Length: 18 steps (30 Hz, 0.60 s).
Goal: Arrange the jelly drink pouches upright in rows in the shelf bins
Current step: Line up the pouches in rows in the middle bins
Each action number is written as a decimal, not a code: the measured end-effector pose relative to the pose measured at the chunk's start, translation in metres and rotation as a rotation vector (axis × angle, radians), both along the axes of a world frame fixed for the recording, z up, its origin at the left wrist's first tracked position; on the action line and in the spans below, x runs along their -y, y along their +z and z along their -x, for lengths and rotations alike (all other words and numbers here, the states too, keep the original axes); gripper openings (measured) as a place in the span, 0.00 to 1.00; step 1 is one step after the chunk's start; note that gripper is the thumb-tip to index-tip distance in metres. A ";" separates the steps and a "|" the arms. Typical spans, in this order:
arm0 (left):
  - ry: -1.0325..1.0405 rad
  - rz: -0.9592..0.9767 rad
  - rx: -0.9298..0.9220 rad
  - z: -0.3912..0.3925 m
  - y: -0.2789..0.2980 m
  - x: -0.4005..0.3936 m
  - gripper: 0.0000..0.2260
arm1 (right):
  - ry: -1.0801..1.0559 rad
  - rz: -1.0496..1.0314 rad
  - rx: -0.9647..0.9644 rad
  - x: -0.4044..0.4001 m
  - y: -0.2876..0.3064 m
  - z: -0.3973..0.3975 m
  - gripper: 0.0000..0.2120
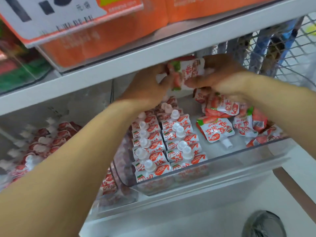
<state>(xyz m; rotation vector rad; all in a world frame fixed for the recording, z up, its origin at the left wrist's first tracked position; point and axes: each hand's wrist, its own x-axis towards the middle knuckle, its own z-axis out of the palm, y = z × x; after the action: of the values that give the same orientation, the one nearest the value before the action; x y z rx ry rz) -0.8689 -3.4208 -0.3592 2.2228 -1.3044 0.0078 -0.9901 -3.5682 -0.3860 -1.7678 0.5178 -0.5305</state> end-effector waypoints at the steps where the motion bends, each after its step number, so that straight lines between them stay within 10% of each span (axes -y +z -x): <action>1: -0.002 -0.107 0.076 -0.010 0.001 -0.004 0.15 | -0.053 0.073 0.007 0.003 0.003 -0.001 0.13; 6: -0.088 -0.611 0.178 -0.035 -0.009 -0.011 0.18 | -0.133 0.503 -0.019 0.011 -0.001 -0.035 0.12; 11: -0.187 -0.510 0.188 -0.043 -0.016 -0.005 0.16 | -0.069 0.727 -0.104 0.007 -0.018 -0.063 0.04; 18: -0.267 -0.449 0.146 -0.059 -0.019 0.003 0.16 | -0.024 0.535 -0.140 0.013 -0.032 -0.076 0.05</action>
<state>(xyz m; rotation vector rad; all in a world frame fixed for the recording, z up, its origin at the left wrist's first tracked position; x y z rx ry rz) -0.8104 -3.4234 -0.3781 2.4225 -1.8227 -0.2491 -0.9142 -3.5812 -0.4183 -2.3229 0.5251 -0.6020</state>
